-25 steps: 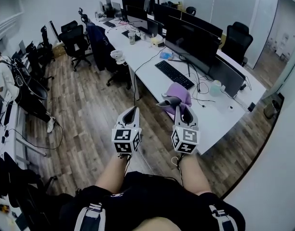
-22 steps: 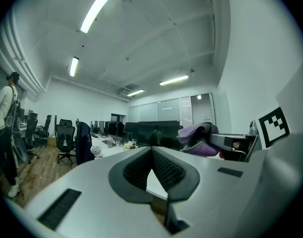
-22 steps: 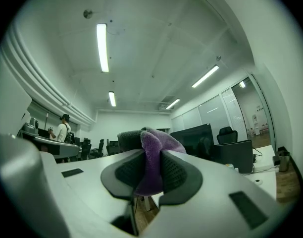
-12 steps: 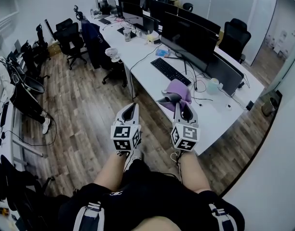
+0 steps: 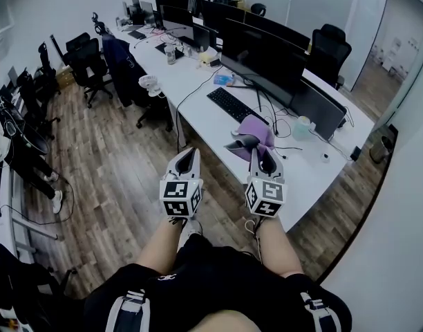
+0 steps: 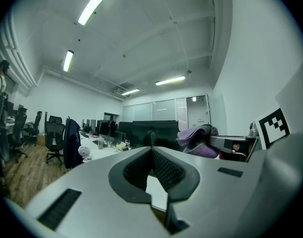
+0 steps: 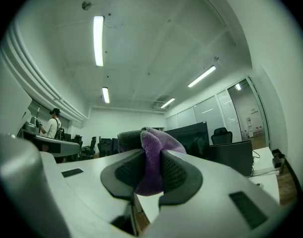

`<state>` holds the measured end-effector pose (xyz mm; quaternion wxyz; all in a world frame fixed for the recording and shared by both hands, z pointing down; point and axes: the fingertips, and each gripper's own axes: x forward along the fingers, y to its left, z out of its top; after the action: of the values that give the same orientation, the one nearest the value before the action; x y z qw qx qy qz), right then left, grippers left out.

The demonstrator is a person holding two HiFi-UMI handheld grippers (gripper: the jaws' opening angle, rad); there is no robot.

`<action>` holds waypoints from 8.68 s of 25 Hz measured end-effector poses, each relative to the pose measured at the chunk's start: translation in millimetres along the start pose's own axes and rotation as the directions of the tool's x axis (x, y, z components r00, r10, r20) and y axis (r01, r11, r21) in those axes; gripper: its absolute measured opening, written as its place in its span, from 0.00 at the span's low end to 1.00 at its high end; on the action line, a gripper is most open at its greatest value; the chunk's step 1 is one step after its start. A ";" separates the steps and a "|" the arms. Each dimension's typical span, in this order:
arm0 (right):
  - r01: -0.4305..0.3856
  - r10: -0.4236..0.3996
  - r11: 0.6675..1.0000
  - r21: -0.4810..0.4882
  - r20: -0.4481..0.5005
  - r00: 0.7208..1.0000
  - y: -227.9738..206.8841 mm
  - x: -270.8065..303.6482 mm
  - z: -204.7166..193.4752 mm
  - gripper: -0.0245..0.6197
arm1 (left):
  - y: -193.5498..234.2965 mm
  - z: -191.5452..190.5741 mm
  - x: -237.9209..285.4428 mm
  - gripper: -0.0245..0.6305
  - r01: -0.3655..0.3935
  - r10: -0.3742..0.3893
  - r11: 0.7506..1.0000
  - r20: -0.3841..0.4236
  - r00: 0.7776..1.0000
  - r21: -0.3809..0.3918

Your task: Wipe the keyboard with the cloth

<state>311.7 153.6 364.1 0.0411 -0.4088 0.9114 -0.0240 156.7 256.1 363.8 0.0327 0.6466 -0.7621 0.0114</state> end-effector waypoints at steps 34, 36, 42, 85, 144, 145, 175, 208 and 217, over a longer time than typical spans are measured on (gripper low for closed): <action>0.276 -0.276 0.961 -0.011 -0.071 0.958 23.4 281.8 -47.2 0.19 | 209.7 -15.9 256.9 0.06 0.254 -0.258 0.965 -0.073 0.963 -0.062; 0.287 -0.286 0.958 -0.009 -0.079 0.955 16.5 286.2 -52.6 0.19 | 207.9 -20.7 264.3 0.06 0.265 -0.269 0.963 -0.086 0.959 -0.055; 0.307 -0.303 0.952 0.017 -0.109 0.947 -9.0 301.1 -69.3 0.19 | 204.0 -23.1 296.0 0.06 0.277 -0.281 0.959 -0.077 0.957 -0.062; 0.470 -0.426 0.879 0.079 -0.309 0.850 -235.7 434.9 -177.1 0.18 | 73.9 -76.8 599.6 0.06 0.567 -0.539 0.823 -0.274 0.796 0.027; 0.680 -0.474 0.733 -0.020 -0.733 0.489 -218.4 441.8 -367.2 0.18 | 195.1 -86.3 621.9 0.06 0.662 -0.636 0.749 -0.294 0.714 -0.013; 0.685 -0.475 0.729 -0.018 -0.733 0.486 -215.7 440.6 -368.2 0.18 | 195.1 -86.7 622.5 0.06 0.666 -0.640 0.746 -0.293 0.711 -0.015; 0.775 -0.505 0.629 0.067 -0.723 0.472 -138.5 502.2 -381.9 0.18 | 302.6 -87.8 652.3 0.06 0.677 -0.654 0.736 -0.286 0.701 -0.025; 0.417 -0.251 0.908 0.046 -0.736 0.629 0.3 739.6 -411.1 0.18 | 486.9 -92.2 651.8 0.06 0.384 -0.371 0.923 -0.281 0.885 -0.011; 0.383 -0.253 0.924 0.008 -0.738 0.625 3.8 770.0 -409.2 0.18 | 496.1 -91.8 655.5 0.06 0.367 -0.353 0.930 -0.285 0.891 -0.007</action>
<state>-240.0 -415.0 728.7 -0.2937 -0.5154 0.7600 -0.2656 -435.4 -302.7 510.1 0.1268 0.7688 -0.6162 0.1148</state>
